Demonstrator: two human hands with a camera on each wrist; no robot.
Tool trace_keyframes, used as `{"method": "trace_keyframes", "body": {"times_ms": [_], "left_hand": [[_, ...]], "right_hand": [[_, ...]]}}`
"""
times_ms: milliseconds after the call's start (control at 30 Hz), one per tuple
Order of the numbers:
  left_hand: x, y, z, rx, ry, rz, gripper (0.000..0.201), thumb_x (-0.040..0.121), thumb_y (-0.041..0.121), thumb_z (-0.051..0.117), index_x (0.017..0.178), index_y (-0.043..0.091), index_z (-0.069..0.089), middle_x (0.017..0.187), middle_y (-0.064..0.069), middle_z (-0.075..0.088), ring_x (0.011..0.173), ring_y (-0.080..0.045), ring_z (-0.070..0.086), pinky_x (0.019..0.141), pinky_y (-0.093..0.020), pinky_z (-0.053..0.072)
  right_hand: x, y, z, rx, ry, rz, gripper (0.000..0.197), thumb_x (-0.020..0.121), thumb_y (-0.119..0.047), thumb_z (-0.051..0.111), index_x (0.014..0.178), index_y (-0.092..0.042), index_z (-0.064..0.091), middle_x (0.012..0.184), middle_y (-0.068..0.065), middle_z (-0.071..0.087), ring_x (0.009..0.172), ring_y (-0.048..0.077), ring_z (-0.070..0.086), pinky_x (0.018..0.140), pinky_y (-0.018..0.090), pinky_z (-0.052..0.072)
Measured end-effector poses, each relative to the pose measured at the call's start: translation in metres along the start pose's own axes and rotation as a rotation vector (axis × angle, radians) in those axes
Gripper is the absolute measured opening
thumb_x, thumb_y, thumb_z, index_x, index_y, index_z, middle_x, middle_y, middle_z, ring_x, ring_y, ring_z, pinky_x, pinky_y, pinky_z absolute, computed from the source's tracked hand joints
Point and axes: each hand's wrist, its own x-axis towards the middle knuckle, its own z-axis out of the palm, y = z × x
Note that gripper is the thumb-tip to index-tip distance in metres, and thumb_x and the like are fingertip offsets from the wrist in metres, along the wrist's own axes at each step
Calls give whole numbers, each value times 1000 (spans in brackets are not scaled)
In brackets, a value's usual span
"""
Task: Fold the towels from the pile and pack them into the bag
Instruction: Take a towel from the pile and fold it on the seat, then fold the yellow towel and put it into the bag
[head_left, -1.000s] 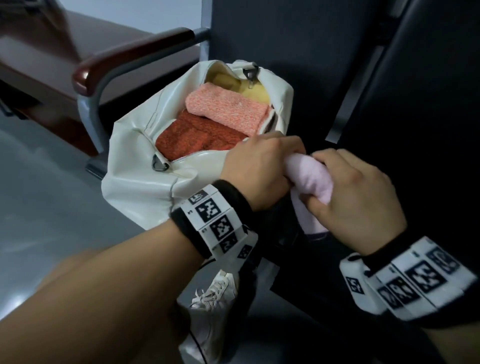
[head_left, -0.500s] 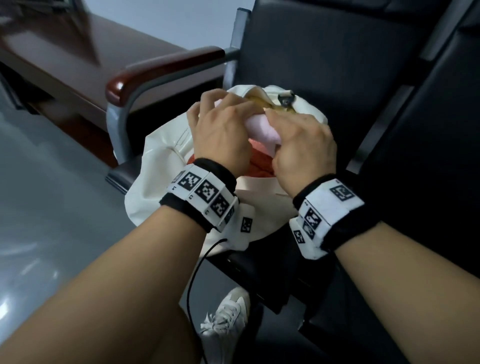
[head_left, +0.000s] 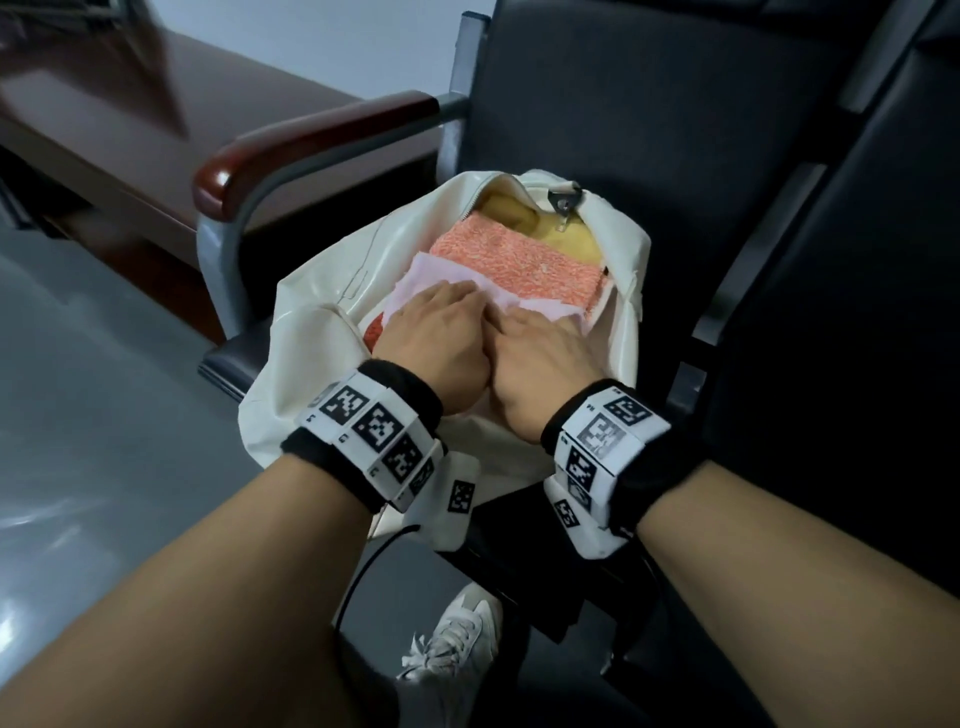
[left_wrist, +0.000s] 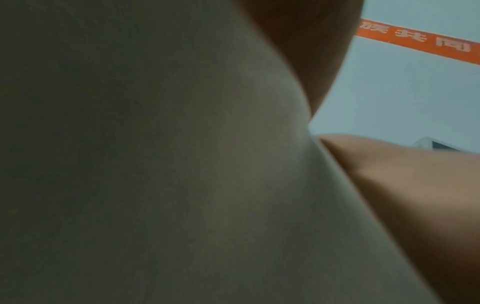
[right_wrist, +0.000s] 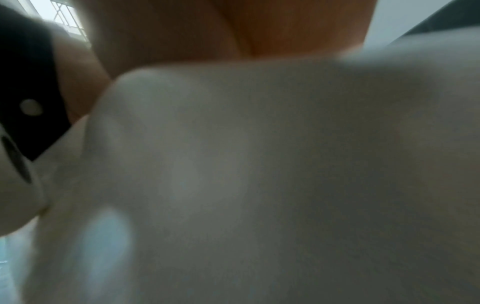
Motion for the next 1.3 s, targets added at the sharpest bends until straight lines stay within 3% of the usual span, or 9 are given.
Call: {"method": "trace_keyframes", "body": {"times_ms": [200, 300, 400, 467, 533, 900, 1000, 1100, 1300], "left_hand": [[10, 1, 7, 70, -109, -55, 49, 102, 22, 39, 149, 9, 42, 160, -11, 36, 151, -26, 27, 123, -42, 21], [13, 6, 6, 97, -128, -75, 45, 101, 20, 37, 142, 6, 50, 151, -15, 46, 143, -30, 40, 118, -46, 30], [8, 17, -1, 112, -76, -94, 43, 98, 30, 35, 126, 8, 60, 135, -16, 58, 125, -33, 53, 107, -48, 43], [1, 28, -6, 66, -19, -108, 45, 99, 37, 39, 128, 11, 60, 135, -14, 57, 125, -34, 53, 105, -47, 44], [-8, 44, -10, 36, 11, -95, 48, 99, 40, 43, 138, 15, 56, 143, -12, 53, 131, -33, 50, 108, -47, 42], [-23, 162, 10, -17, -9, 227, 25, 96, 23, 45, 114, 15, 61, 119, -11, 65, 112, -34, 61, 85, -39, 44], [-31, 203, 28, -51, -50, 325, 24, 95, 26, 45, 112, 19, 61, 119, -8, 64, 113, -33, 61, 91, -43, 48], [-43, 245, 49, -32, -113, 425, 29, 96, 34, 47, 118, 21, 61, 121, -6, 62, 113, -32, 59, 87, -42, 44], [-87, 321, 103, 10, -168, 659, 35, 97, 40, 50, 128, 29, 61, 119, -1, 63, 110, -26, 61, 85, -40, 48]], "right_hand": [[5, 8, 13, 171, -112, -14, 81, 100, -34, 48, 161, -19, -2, 168, -7, 8, 153, 13, 14, 114, 58, 29], [-1, 11, 6, 396, -24, -3, 68, 96, -23, 51, 158, -22, 22, 161, -6, 30, 149, 16, 27, 114, 58, 31], [-14, 15, 1, 442, 103, 88, 39, 88, -9, 49, 126, -15, 56, 135, 4, 56, 128, 30, 52, 107, 54, 40], [-23, 20, -2, 394, 200, 165, 26, 86, -8, 51, 110, -12, 62, 118, 7, 60, 111, 32, 58, 93, 44, 48], [-34, 26, -5, 383, 246, 218, 25, 88, -10, 54, 110, -11, 65, 117, 8, 60, 108, 31, 59, 87, 40, 48], [-131, 92, -15, 284, 226, 410, 26, 88, -22, 64, 113, -15, 62, 111, 8, 61, 104, 34, 62, 79, 40, 50], [-174, 119, -10, 244, 197, 503, 20, 91, -16, 60, 111, -15, 62, 111, 7, 60, 105, 32, 61, 76, 37, 45], [-226, 144, 0, 252, 181, 622, 24, 88, -12, 57, 111, -16, 62, 114, 6, 61, 107, 32, 60, 77, 37, 44], [-338, 179, 30, 278, 182, 850, 29, 91, -31, 63, 119, -25, 63, 115, -4, 62, 104, 24, 62, 76, 32, 45]]}}
